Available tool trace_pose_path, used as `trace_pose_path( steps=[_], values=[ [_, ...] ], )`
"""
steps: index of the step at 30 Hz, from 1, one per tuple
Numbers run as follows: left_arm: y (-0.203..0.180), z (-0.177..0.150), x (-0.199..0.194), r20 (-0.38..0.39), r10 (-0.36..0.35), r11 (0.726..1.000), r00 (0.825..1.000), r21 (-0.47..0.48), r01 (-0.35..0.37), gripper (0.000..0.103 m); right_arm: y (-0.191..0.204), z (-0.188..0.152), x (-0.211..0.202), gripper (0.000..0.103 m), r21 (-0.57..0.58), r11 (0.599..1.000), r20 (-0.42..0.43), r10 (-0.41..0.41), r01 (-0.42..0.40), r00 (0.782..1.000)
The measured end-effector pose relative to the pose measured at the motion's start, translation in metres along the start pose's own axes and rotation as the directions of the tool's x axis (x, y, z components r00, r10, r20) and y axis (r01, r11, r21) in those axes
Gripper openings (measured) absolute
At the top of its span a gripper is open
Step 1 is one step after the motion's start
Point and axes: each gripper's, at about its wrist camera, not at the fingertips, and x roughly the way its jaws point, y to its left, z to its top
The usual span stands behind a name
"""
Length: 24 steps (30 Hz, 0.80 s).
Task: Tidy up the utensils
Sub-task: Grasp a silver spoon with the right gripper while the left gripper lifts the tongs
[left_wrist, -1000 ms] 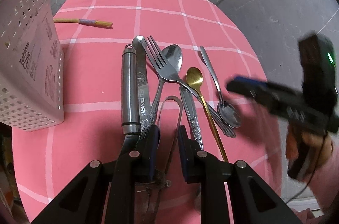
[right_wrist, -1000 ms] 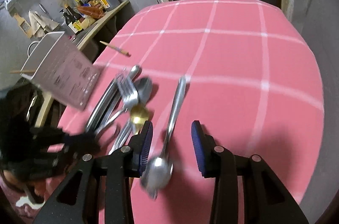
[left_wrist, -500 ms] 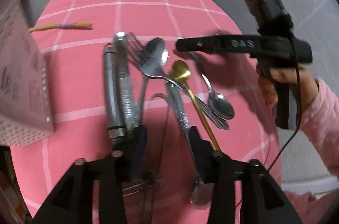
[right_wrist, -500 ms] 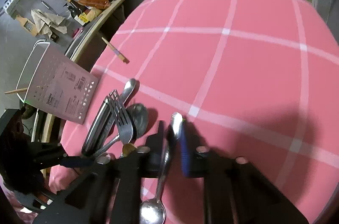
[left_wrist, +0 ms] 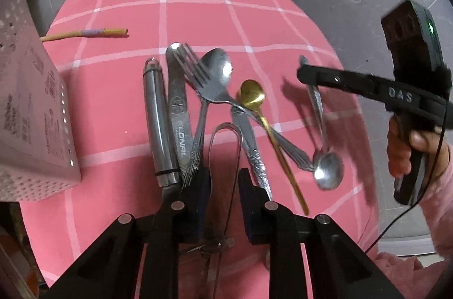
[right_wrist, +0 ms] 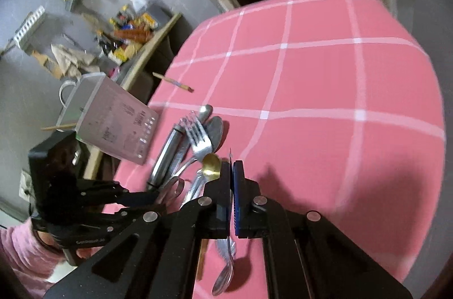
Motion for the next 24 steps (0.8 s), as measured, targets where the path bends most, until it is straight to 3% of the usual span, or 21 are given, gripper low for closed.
trace_pose_path(
  steps=[5,13,16,24],
  values=[
    [-0.001,-0.015,-0.027,0.111,-0.065,0.997,0.992,-0.022,0.068,0.019,0.012,-0.017,-0.039,0.002,0.020,0.998,0.133,-0.058,0.055,0.989],
    [-0.001,-0.036,-0.082,0.284,-0.120,0.992,0.951,-0.010,0.128,0.019,0.044,-0.022,-0.088,0.002,0.036,0.994,0.307,-0.106,0.100,0.946],
    [-0.004,-0.037,-0.102,0.333,-0.128,0.992,0.934,0.021,0.128,0.019,0.063,-0.018,-0.096,0.002,0.012,0.994,0.340,-0.102,0.104,0.935],
    [0.000,-0.038,-0.124,0.395,-0.138,0.990,0.908,0.066,0.121,0.019,0.111,-0.006,-0.110,0.002,-0.064,0.989,0.395,-0.100,0.135,0.913]
  ],
)
